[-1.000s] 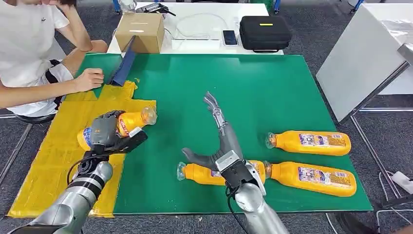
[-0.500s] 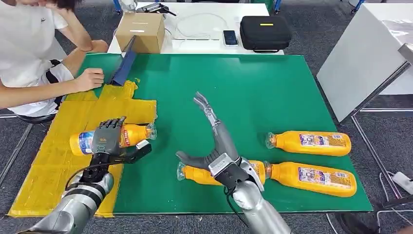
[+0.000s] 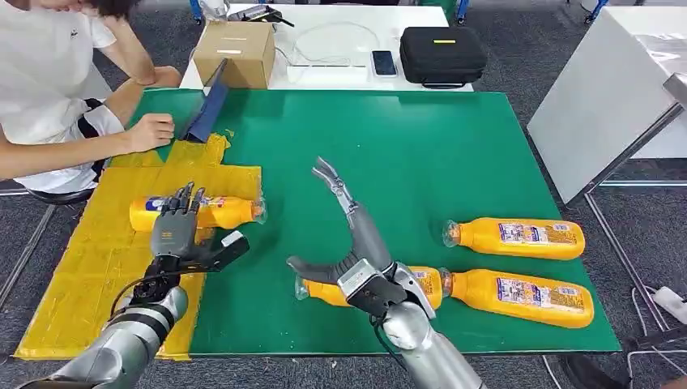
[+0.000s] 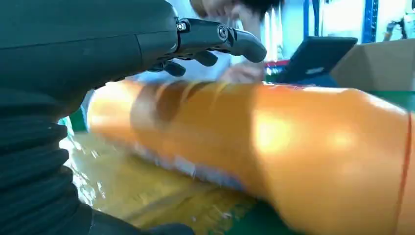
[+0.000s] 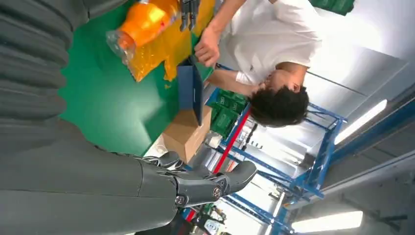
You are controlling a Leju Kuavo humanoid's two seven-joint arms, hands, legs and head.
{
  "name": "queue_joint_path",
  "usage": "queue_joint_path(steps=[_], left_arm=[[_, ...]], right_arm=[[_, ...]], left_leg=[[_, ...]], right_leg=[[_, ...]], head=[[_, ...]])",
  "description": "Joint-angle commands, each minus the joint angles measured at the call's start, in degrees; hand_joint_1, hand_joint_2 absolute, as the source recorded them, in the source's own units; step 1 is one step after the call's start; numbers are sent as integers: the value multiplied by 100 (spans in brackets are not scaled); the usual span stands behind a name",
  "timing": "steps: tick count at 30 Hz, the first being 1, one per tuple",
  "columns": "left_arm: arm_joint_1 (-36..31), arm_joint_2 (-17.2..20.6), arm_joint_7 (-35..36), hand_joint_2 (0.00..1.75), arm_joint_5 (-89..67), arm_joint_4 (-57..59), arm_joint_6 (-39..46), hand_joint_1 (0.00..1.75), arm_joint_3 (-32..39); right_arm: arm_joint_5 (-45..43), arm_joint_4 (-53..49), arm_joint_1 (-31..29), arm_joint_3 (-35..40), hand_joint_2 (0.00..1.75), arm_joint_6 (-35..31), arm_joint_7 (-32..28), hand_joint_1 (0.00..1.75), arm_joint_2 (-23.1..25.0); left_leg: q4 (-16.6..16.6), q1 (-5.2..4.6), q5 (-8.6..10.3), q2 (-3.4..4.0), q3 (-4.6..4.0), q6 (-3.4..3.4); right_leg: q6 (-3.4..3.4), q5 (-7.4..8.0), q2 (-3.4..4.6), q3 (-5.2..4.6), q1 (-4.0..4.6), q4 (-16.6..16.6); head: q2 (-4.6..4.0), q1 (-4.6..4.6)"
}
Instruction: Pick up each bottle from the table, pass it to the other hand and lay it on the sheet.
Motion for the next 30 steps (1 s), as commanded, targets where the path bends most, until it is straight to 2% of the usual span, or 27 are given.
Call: queue_joint_path(steps=[1,3,6,8,11,12,13,16,21,24,30], left_arm=[[-206,-356,-1166,175,831,689,-80,0,886],[-206,-356,-1166,175,831,689,-80,0,886],[-206,-356,-1166,175,831,689,-80,0,886],[-206,-356,-1166,175,831,689,-80,0,886],[-174,-371,-1629,175,1131,667,-233,0,935],[-140,-401,-1811,175,1301,612,-275,0,970],[-127,-412,-1875,175,1372,591,-284,0,980],[86,-580,-2853,175,2353,183,-598,0,1152],[1043,-467,-2893,175,4324,-1898,-792,0,-326],[1285,-510,-2893,175,4252,-2309,-387,0,-435],[1464,-470,-2893,175,4473,-2749,-176,0,-459]], right_arm=[[219,400,-189,184,175,-46,77,0,-194],[219,400,-189,184,175,-46,77,0,-194],[219,400,-189,184,175,-46,77,0,-194],[219,400,-189,184,175,-46,77,0,-194],[290,437,-187,161,175,-33,87,0,-180],[323,453,-177,145,175,-27,89,0,-177],[340,459,-174,139,175,-25,90,0,-176],[603,514,-165,147,175,-47,102,0,-212],[1557,681,-109,228,175,-318,237,0,-372],[2444,926,-215,540,175,-421,368,0,-615],[2716,1367,-264,780,175,-243,356,0,-796]], left_leg=[[-1,3,-13,-20,33,-13],[-2,1,-5,-20,16,-7],[10,3,-26,-25,47,-20],[1,2,-9,-19,21,-11],[2,3,-13,-15,29,-15],[13,4,-32,-22,56,-29],[2,4,-16,-21,34,-17],[5,3,-24,-23,45,-18],[1,3,-18,-12,31,-10],[2,3,-20,-14,35,-12],[1,4,-12,-19,19,-10]], right_leg=[[-5,-13,-1,35,-2,-2],[-2,-6,-3,18,-2,-3],[-8,-22,10,47,-4,7],[-5,-8,3,23,-2,-1],[-8,-11,9,27,-2,2],[-15,-28,17,51,-5,16],[-8,-14,5,35,-1,1],[-8,-21,7,45,-3,3],[-2,-11,11,33,-2,-6],[-4,-14,8,37,-4,-5],[-3,-7,7,23,-4,-7]], head=[[-2,0],[0,2],[-2,2],[-2,2],[-2,0],[-2,0],[-2,0],[-2,0],[-2,0],[0,2],[-2,2]])
